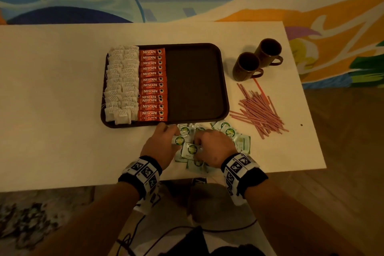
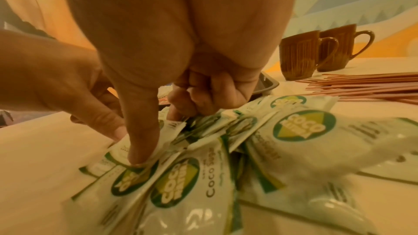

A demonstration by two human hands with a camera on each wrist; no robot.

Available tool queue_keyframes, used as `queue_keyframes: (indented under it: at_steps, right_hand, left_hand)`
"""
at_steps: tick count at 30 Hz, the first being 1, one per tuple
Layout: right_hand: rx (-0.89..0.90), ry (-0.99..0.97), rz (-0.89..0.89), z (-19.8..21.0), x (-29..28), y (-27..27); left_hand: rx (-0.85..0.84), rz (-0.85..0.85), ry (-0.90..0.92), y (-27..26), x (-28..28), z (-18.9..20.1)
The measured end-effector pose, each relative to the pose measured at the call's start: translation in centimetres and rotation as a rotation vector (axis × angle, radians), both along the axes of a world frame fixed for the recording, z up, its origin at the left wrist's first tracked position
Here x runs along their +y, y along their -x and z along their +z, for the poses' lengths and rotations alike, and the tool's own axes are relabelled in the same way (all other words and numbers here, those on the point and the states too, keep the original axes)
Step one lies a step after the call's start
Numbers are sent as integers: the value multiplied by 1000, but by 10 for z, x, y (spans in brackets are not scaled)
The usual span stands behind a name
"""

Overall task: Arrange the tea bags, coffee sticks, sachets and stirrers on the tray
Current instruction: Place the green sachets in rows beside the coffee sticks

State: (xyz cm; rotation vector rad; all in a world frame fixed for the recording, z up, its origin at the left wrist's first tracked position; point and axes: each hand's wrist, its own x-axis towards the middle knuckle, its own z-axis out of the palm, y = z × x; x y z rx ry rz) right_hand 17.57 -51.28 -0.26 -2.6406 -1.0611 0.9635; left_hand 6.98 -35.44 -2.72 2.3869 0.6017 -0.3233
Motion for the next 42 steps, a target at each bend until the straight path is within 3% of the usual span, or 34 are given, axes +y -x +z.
queue_keyframes:
  at_steps: [5, 13, 18, 22, 30, 36, 40, 42]
  right_hand:
    - [102, -62, -81, 0, -8, -11]
    - [300, -331, -249, 16, -19, -44]
    - [257, -465, -403, 17, -13, -71]
    - [209, -445, -487, 9, 2, -94]
    - [52, -300, -576, -23, 55, -135]
    - [-183, -272, -387, -24, 65, -138]
    - [-102, -120, -27, -24, 63, -130]
    - [-104, -116, -21, -26, 64, -132]
  left_hand:
    - [-8, 21, 4, -3, 1, 2]
    - [26, 103, 103, -16, 11, 16]
    - [-70, 178, 154, -21, 22, 30]
    - [-117, 158, 165, -40, 42, 43]
    - [-125, 139, 126, -144, 81, 23]
    - [-217, -54, -97, -158, 100, 3]
    - [-228, -248, -154, -132, 91, -13]
    - [-227, -302, -180, -131, 90, -19]
